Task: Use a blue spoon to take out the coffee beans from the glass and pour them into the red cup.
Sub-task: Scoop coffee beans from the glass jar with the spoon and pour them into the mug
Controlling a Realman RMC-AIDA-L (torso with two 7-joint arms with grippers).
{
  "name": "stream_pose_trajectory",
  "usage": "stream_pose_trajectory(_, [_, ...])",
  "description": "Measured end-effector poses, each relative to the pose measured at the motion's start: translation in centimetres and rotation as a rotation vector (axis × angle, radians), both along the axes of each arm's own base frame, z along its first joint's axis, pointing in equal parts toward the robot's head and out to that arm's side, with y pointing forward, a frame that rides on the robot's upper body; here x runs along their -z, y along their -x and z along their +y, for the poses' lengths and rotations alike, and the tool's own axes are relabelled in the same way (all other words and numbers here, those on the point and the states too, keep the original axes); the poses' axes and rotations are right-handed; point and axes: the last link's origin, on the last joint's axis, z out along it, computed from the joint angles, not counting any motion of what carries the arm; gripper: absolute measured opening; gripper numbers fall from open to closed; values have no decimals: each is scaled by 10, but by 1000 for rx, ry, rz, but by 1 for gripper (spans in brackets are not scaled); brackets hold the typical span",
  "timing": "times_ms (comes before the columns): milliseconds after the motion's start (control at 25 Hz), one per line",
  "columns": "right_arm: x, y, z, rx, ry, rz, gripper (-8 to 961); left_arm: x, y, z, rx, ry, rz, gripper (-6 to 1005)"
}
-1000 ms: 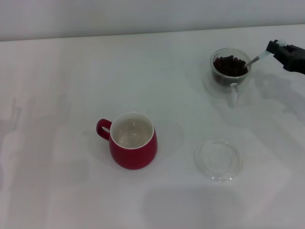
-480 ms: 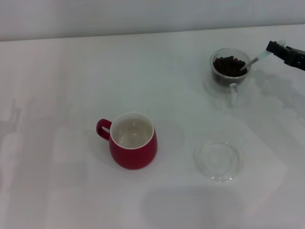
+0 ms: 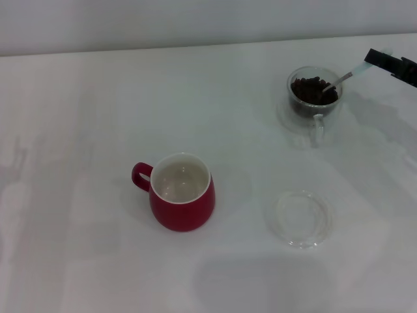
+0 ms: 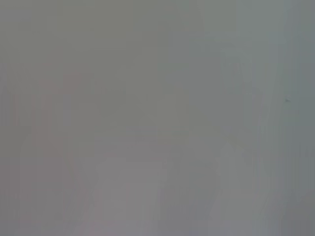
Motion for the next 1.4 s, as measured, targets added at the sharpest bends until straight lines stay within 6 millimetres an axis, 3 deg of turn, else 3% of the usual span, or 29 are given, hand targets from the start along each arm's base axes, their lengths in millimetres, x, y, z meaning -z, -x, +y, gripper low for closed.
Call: stream_pose_trajectory(1400, [-2, -19, 0, 254, 16, 222, 192, -1, 2, -7, -2, -14, -4, 800])
